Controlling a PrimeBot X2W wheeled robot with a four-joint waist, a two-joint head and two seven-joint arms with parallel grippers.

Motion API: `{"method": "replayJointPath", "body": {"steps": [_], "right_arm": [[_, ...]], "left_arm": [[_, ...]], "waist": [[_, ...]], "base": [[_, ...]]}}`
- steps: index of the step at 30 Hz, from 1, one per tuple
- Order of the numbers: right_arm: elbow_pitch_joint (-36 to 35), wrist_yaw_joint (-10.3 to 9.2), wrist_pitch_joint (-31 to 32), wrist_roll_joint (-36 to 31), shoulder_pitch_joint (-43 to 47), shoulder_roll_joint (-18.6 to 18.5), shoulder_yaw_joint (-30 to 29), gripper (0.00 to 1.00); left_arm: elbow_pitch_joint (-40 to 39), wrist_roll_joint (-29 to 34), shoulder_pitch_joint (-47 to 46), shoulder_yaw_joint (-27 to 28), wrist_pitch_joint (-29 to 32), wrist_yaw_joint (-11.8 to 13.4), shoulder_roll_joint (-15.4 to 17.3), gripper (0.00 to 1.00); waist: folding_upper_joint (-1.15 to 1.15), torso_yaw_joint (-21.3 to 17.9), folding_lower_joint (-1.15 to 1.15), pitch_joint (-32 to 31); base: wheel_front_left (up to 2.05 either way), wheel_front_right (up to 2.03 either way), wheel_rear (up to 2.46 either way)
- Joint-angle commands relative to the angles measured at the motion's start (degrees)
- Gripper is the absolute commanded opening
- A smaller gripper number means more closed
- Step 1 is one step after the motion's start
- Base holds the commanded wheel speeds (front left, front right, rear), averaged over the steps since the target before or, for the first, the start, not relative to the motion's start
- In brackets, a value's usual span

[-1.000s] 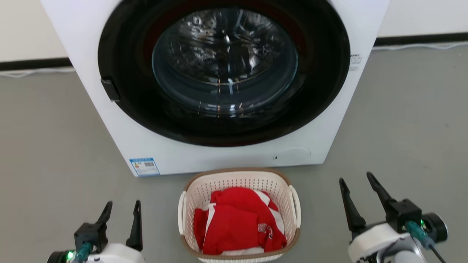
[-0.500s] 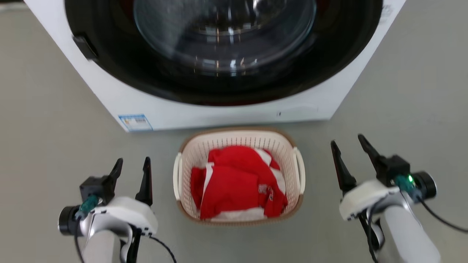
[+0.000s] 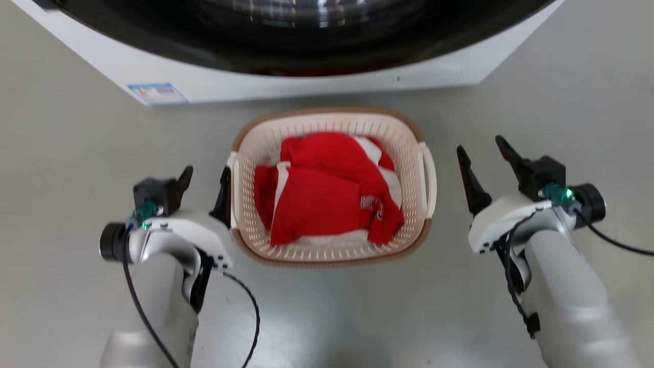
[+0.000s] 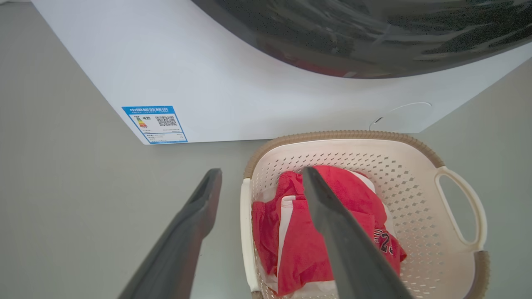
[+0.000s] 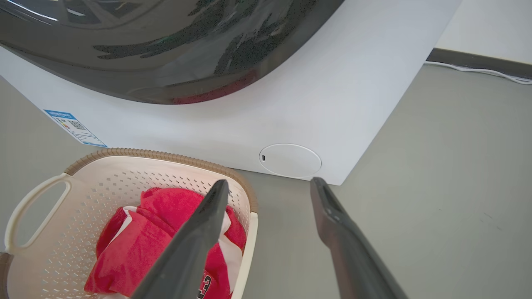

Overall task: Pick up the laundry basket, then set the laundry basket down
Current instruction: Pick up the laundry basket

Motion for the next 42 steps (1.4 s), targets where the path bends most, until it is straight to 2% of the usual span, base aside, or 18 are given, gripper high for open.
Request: {"method": "replayJointPath", "body": {"steps": [1, 17, 31, 42], "right_arm": [[-0.6, 0.35, -0.8, -0.7, -0.4, 0.6, 1.1, 1.00], [1.7, 0.35, -0.8, -1.2, -5.4, 0.9, 1.5, 1.00], [6.3, 0.35, -0.8, 2.1, -8.2, 1.0, 2.5, 1.00], [12.8, 0.35, -0.8, 5.8, -11.5, 1.0, 4.3, 1.00]], "left_arm": [[-0.5, 0.4, -0.9, 1.1, -0.4, -0.2, 1.1, 1.00], [7.4, 1.5, -9.8, -0.6, -0.4, 0.2, 2.0, 1.00], [10.3, 1.8, -13.0, -1.2, -0.4, 0.9, 2.2, 1.00], [14.3, 1.3, -16.1, -2.1, -0.4, 0.4, 2.0, 1.00]], "waist": [[0.00, 0.0, 0.00, 2.8], [0.00, 0.6, 0.00, 13.2], [0.00, 1.3, 0.00, 16.1], [0.00, 2.0, 0.00, 17.7]], "base": [[0.00, 0.00, 0.00], [0.00, 0.00, 0.00], [0.00, 0.00, 0.00], [0.00, 0.00, 0.00]]}}
